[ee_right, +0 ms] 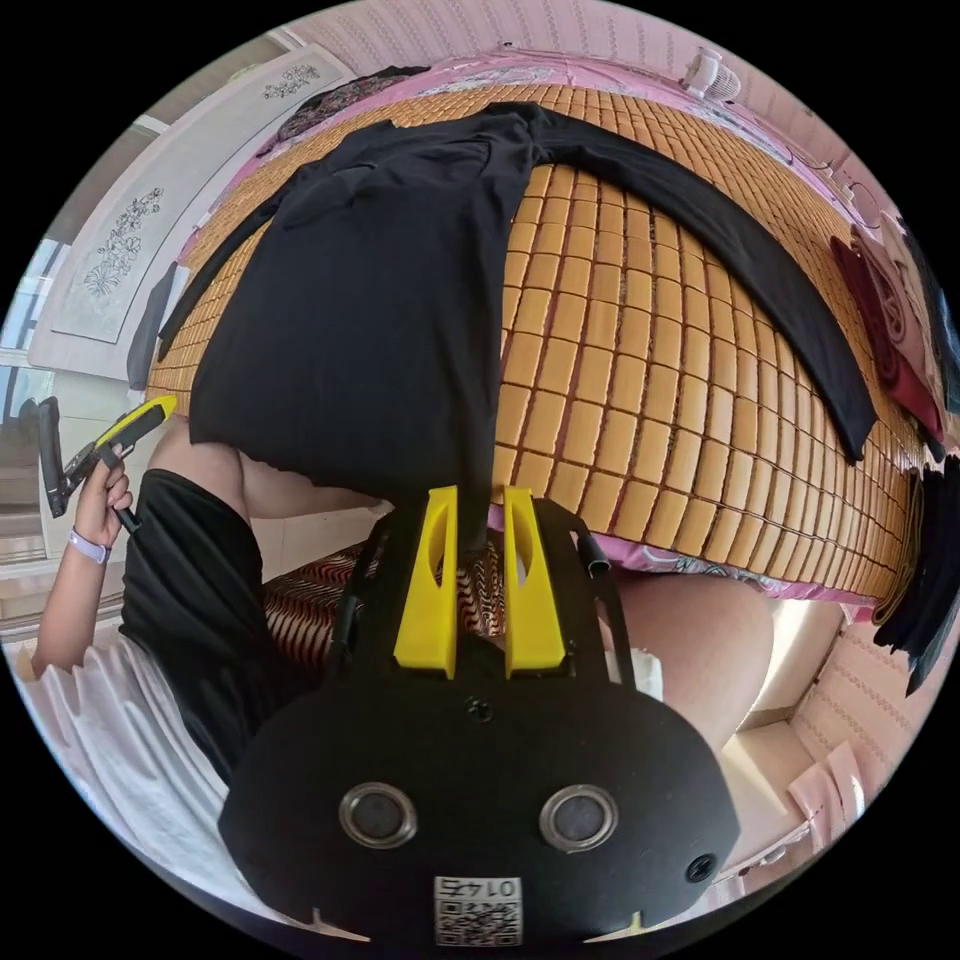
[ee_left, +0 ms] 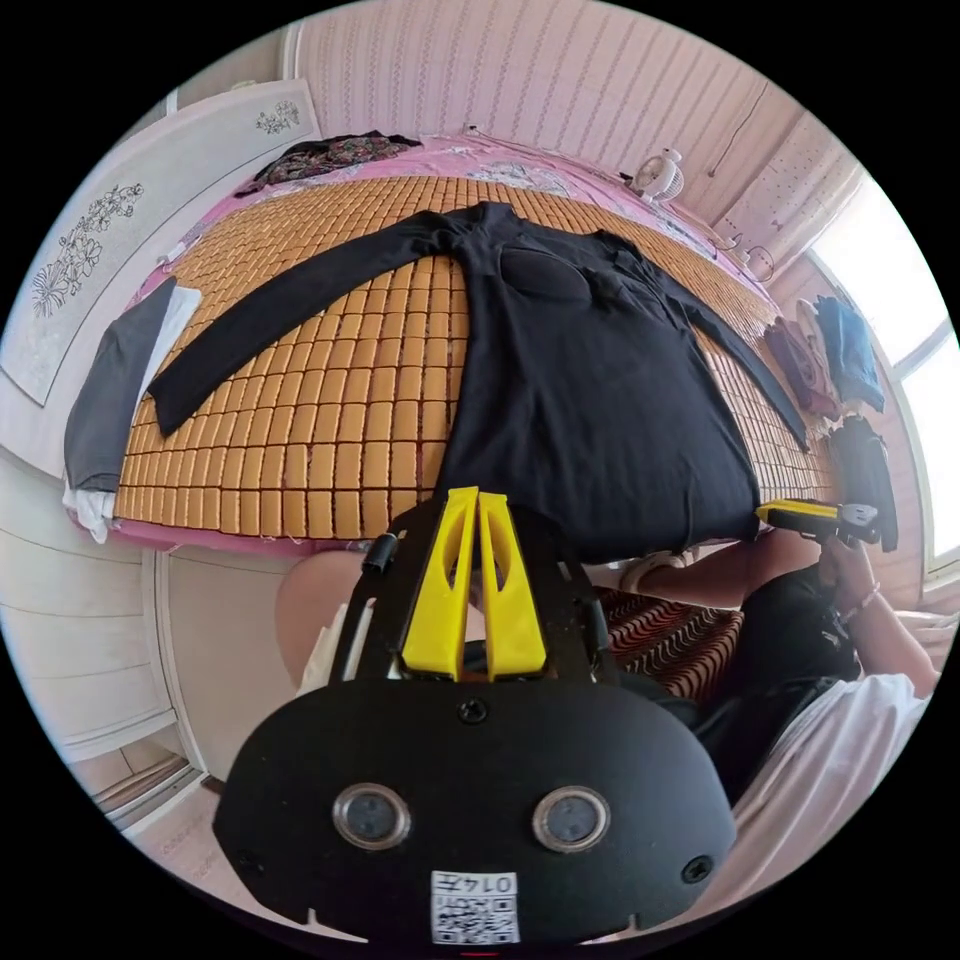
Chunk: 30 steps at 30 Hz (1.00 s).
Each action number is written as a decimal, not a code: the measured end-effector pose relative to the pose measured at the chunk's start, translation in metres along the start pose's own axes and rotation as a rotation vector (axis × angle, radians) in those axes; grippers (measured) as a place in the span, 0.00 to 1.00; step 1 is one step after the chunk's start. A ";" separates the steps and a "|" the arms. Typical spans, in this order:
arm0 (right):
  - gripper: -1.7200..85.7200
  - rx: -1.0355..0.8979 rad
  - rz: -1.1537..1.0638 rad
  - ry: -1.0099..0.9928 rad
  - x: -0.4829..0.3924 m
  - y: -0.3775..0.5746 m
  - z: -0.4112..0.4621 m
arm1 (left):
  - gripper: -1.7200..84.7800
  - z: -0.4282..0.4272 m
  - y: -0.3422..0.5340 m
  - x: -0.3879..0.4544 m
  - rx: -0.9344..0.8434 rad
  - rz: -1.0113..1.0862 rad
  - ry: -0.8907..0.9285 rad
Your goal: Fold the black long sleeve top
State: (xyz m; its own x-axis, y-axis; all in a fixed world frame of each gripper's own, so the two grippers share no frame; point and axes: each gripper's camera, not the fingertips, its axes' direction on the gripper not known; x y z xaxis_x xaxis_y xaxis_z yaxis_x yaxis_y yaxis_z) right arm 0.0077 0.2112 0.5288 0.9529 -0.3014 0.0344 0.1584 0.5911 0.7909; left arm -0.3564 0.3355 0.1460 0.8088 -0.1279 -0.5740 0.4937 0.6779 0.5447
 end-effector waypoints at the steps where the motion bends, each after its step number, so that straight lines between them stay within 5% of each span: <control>1: 0.07 -0.001 0.001 0.031 -0.003 -0.001 0.001 | 0.01 -0.002 -0.001 -0.008 -0.002 -0.029 0.008; 7: 0.02 -0.008 -0.049 0.110 -0.030 -0.003 0.011 | 0.11 0.008 -0.018 -0.037 -0.118 -0.092 0.093; 20: 0.02 -0.028 -0.051 0.119 -0.053 -0.012 0.043 | 0.09 -0.007 -0.034 -0.058 -0.241 -0.034 0.002; 30: 0.07 0.008 0.029 0.019 -0.049 -0.012 0.056 | 0.09 -0.119 0.006 -0.151 0.195 -0.238 0.187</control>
State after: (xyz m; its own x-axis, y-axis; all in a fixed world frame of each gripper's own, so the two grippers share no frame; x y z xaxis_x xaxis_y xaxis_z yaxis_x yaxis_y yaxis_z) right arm -0.0553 0.1770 0.5517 0.9619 -0.2696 0.0461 0.1284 0.5938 0.7943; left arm -0.5134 0.4450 0.1638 0.6002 -0.1193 -0.7909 0.7276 0.4921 0.4779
